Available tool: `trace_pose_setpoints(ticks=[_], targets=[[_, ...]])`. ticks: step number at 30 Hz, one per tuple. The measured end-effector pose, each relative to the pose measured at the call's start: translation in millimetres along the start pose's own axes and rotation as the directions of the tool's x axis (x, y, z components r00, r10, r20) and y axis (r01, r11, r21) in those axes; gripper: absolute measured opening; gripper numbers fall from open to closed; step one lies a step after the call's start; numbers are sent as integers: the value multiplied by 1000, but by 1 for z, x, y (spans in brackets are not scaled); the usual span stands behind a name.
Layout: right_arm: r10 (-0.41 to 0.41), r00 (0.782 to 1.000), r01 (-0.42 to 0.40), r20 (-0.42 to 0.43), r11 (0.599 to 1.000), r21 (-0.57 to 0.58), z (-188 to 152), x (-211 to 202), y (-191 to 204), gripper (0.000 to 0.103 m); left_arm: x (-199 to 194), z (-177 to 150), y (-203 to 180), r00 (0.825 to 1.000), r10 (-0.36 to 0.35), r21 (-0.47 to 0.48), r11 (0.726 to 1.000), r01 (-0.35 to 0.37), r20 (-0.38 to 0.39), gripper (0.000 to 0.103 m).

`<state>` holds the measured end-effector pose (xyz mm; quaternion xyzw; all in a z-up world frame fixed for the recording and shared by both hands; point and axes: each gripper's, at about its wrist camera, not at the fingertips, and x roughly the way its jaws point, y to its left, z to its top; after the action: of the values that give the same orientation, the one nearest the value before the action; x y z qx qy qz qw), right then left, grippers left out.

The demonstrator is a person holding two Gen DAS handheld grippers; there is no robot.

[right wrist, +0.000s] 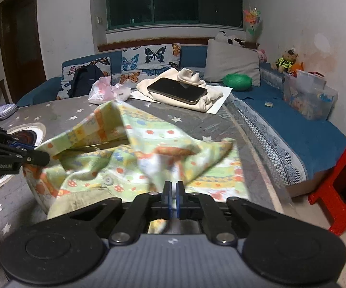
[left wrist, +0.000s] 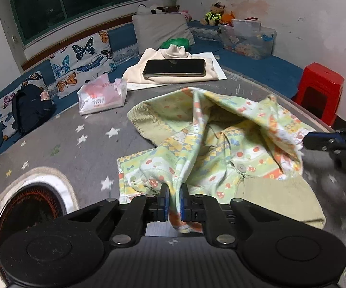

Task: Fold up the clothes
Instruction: 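Grasp the shirt edge with the left gripper while the right gripper grasps another edge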

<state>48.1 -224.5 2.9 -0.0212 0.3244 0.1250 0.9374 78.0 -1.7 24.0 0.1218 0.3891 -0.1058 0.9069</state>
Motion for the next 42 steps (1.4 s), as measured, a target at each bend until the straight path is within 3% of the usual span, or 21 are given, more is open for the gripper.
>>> trace_pose_setpoints(ticks=[4,7,9,10,11,17,22,25,34,37,39,41,42], targets=[[12,1000,-12,9,999,-38,2,-6,7,3,-12,-13,5,1000,-28,6,1000,28,-13,10],[33,999,-32,13,995,-98,14,5,23,9,-16,-16,7,999,-49,0,999,49,-16,14],[48,999,-45,15,989,-138,21,12,33,23,-17,-18,7,999,-50,3,999,50,-16,14],[55,998,-52,16,986,-158,25,16,39,37,-17,-19,8,999,-51,2,999,51,-19,14],[62,998,-58,17,982,-177,28,19,44,41,-16,-21,8,998,-52,0,999,52,-22,14],[97,995,-88,17,954,-287,49,40,73,46,-14,-19,12,997,-67,-21,998,66,-37,21],[56,998,-51,7,947,-317,49,59,72,43,-15,-10,12,997,-73,-13,997,73,-29,45],[31,1000,-29,2,942,-335,49,70,72,39,-14,1,11,997,-78,-16,997,78,-14,52],[-10,1000,15,15,938,-347,50,74,59,17,29,48,4,996,-92,-66,994,91,-5,55],[-12,1000,19,24,937,-350,50,71,56,9,47,55,1,994,-105,-72,992,103,-20,53],[-15,999,26,34,934,-355,51,69,55,8,55,56,-3,994,-103,-58,993,102,-27,44],[-21,998,38,52,932,-361,52,66,55,5,63,55,-3,993,-107,-63,992,105,-41,20],[-24,998,44,61,931,-364,53,65,54,4,66,54,0,992,-121,-85,989,117,-46,16]])
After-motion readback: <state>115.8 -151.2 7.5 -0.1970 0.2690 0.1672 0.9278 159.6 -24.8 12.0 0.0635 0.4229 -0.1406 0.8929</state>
